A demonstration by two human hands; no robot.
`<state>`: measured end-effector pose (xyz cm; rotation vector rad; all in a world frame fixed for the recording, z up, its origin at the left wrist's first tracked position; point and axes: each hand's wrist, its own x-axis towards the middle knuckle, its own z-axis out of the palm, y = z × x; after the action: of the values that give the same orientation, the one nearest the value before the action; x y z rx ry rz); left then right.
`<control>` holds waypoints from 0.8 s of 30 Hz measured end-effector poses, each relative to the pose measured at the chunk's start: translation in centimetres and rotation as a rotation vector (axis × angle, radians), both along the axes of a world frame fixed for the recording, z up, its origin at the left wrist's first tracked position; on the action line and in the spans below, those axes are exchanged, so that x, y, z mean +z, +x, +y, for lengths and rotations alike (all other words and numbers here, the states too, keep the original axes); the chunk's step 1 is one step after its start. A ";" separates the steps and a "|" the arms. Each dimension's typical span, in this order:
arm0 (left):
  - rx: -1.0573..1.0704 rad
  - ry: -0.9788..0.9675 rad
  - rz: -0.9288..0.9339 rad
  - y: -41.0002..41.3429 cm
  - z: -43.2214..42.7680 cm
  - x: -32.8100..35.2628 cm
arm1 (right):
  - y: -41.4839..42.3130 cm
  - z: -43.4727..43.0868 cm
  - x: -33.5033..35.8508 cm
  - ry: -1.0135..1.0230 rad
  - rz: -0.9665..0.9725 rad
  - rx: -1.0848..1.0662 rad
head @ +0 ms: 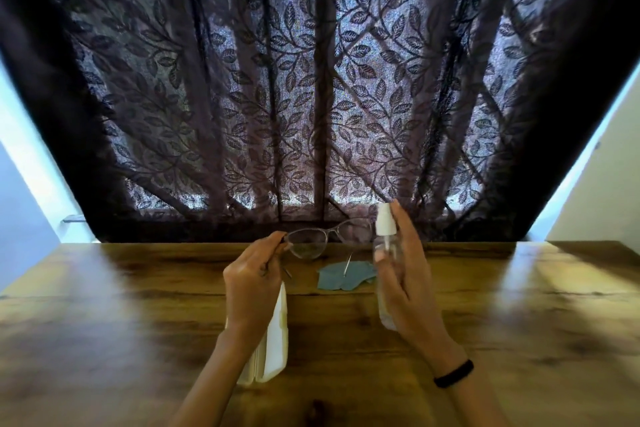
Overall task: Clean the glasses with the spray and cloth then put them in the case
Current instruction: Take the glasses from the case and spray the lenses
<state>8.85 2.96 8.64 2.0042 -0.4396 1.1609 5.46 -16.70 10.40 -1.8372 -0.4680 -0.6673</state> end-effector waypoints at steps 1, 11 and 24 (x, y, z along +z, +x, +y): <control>-0.005 0.014 0.004 0.0 -0.2 0.0 | -0.4 0.3 0.1 -0.053 -0.016 0.004; 0.020 0.119 0.011 -0.8 -0.3 0.2 | -2.1 2.0 0.5 -0.424 -0.044 -0.021; 0.018 0.163 -0.006 -1.0 -0.3 0.0 | -2.0 1.4 0.4 -0.400 -0.043 -0.107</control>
<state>7.89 2.64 8.59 2.1479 -0.5357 1.1751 3.47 -15.28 10.77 -2.2401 -0.5650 -0.7251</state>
